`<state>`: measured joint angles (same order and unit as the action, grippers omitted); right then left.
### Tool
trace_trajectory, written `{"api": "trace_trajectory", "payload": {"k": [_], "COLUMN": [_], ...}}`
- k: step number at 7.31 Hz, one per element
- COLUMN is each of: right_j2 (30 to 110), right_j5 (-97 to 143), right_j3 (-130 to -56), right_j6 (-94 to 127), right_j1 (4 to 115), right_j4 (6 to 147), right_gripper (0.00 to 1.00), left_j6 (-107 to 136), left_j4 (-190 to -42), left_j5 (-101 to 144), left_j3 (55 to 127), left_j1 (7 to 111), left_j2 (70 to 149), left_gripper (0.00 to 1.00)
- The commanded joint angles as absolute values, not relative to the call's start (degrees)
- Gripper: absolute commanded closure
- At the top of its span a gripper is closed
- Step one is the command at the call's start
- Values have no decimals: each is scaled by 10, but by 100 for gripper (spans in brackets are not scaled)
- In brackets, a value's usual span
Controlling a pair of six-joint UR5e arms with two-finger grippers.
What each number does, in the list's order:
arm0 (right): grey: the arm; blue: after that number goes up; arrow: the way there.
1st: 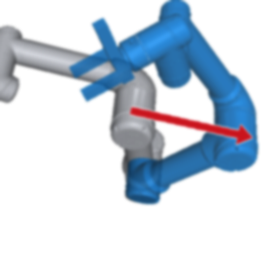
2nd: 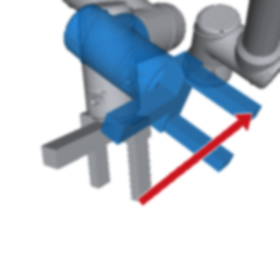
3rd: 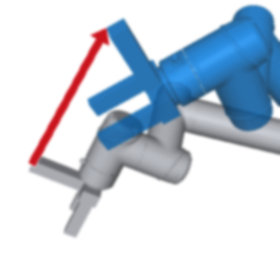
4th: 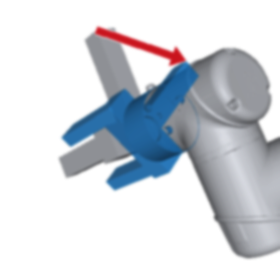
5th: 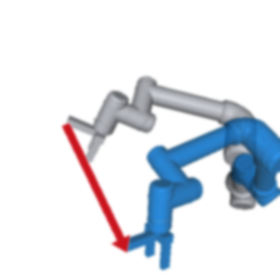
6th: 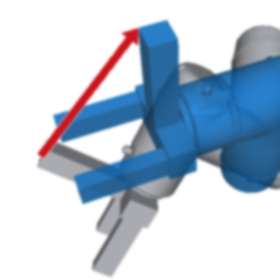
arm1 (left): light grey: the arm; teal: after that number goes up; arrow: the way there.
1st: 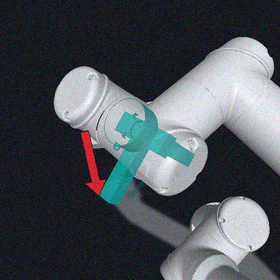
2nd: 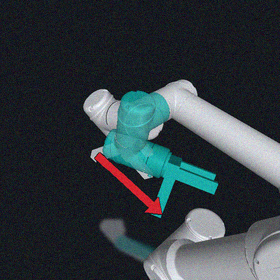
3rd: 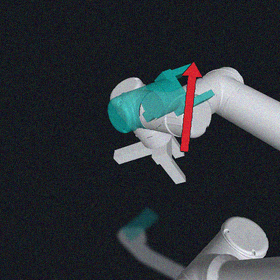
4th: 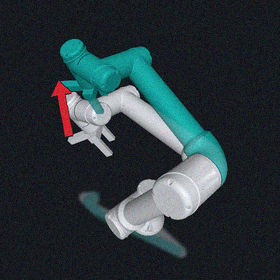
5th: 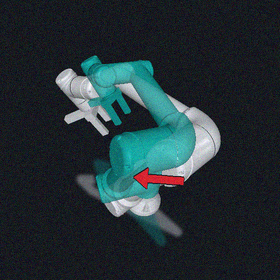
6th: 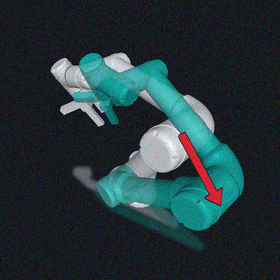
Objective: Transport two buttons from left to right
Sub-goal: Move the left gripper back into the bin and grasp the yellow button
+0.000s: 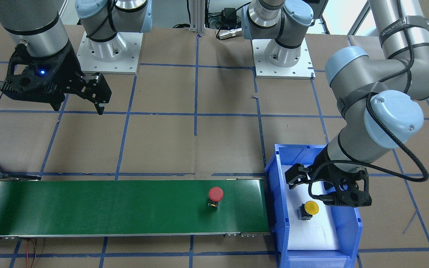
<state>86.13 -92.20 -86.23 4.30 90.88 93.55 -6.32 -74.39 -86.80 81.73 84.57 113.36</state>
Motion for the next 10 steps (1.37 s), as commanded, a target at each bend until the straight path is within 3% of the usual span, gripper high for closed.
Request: {"api": "trace_trajectory", "payload": {"k": [1,6,10], "right_j2": [861,861,860], "right_j5": [-922,-922,-922], "right_j3": [-862,-863,-863], "right_j6": [43,43,44], "right_j1": [909,909,909], "right_j4": [935,935,937], "right_gripper": [0,0,0], "left_j6": [-95,-144,-139], "left_j4": [-739,-689,-666], "left_j5": [-868,-867,-841], "left_j3": [819,835,831], "left_j1": [818,803,803], "left_j2": [1146,1201,1224], "left_gripper": [0,0,8]}}
